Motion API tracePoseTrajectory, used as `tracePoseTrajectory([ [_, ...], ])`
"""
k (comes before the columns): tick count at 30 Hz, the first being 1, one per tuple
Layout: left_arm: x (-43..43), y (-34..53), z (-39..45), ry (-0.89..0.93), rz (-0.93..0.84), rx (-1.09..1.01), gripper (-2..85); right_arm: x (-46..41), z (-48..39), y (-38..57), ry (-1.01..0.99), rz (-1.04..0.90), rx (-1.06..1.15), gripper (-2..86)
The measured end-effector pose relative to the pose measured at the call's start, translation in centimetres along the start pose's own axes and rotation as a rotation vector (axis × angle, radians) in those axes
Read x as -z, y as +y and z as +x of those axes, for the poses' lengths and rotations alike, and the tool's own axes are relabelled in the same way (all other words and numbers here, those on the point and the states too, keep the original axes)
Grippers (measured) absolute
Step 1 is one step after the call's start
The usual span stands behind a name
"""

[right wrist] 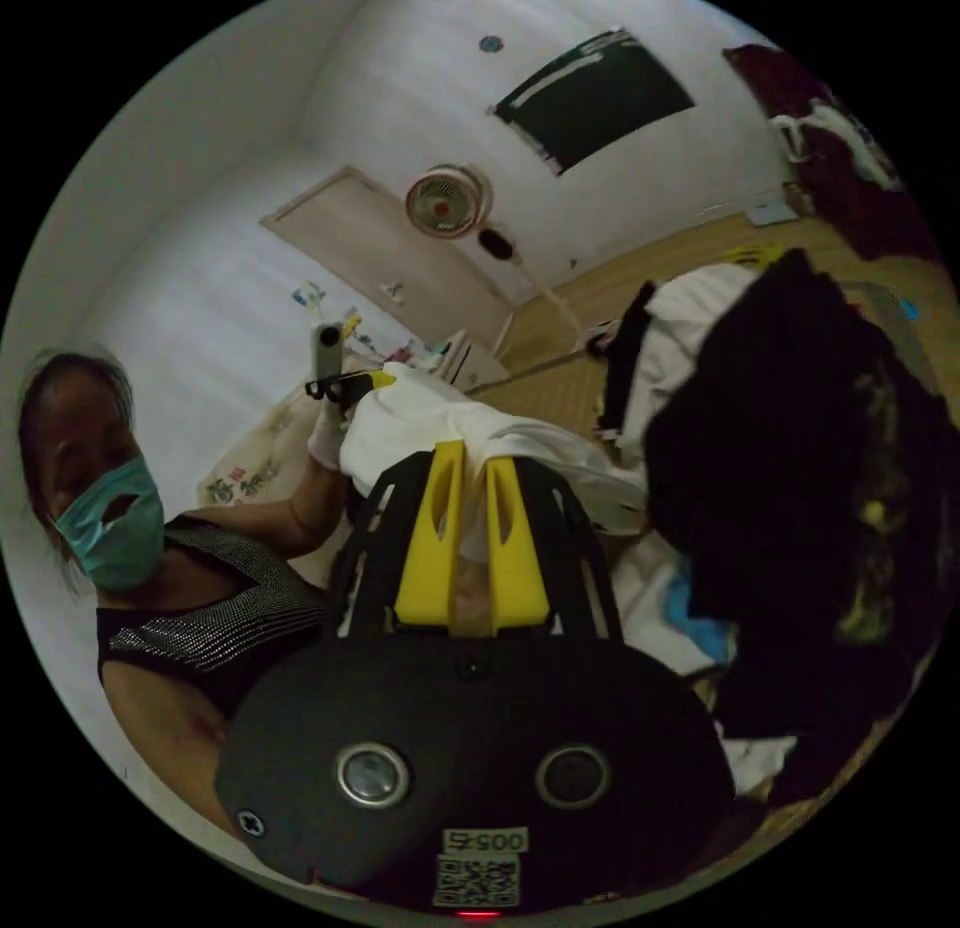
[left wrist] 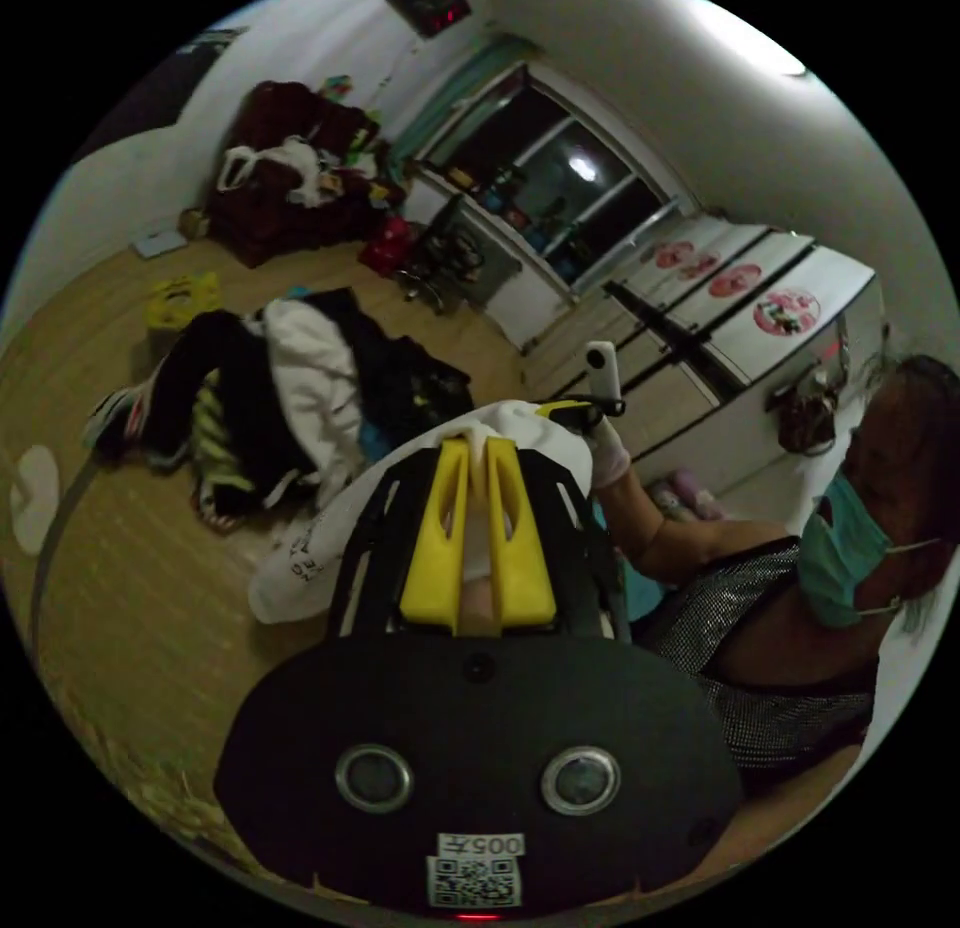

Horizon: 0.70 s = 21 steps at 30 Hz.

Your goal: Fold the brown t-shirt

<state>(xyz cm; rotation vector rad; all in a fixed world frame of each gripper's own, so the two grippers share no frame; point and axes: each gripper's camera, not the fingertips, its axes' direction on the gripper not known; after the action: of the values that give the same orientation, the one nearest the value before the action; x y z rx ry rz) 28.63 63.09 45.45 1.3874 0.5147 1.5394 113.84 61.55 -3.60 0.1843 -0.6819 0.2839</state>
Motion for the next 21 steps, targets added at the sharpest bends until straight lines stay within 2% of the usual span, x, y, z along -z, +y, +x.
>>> tracePoseTrajectory([
  [6,-12.6,-8.2,13.0,0.268,-0.070,-0.187,4.4,17.9,-0.1,15.2,0.295,0.215,-0.120,0.1],
  [10,-23.3,-9.8,20.5,0.357,-0.254,-0.218,4.5,24.1,0.9,27.3,0.467,0.209,-0.341,0.1],
  [12,-28.4,-9.1,23.0,0.323,-0.383,-0.205,4.4,24.6,2.9,32.9,0.488,0.178,-0.487,0.1],
  [15,-37.3,-5.8,25.9,0.199,-0.671,-0.168,4.2,23.0,8.2,42.8,0.462,0.155,-0.794,0.3],
  [17,-42.4,-2.6,27.3,0.154,-0.917,-0.113,2.8,20.7,11.5,48.0,0.490,0.051,-0.972,0.6],
  [19,-43.4,-1.2,28.9,0.173,-0.974,-0.077,1.6,17.5,14.9,52.8,0.510,-0.163,-1.114,1.4],
  [21,-42.8,-1.4,31.0,0.196,-0.950,-0.087,0.7,16.8,16.1,54.4,0.505,-0.224,-1.107,2.3],
])
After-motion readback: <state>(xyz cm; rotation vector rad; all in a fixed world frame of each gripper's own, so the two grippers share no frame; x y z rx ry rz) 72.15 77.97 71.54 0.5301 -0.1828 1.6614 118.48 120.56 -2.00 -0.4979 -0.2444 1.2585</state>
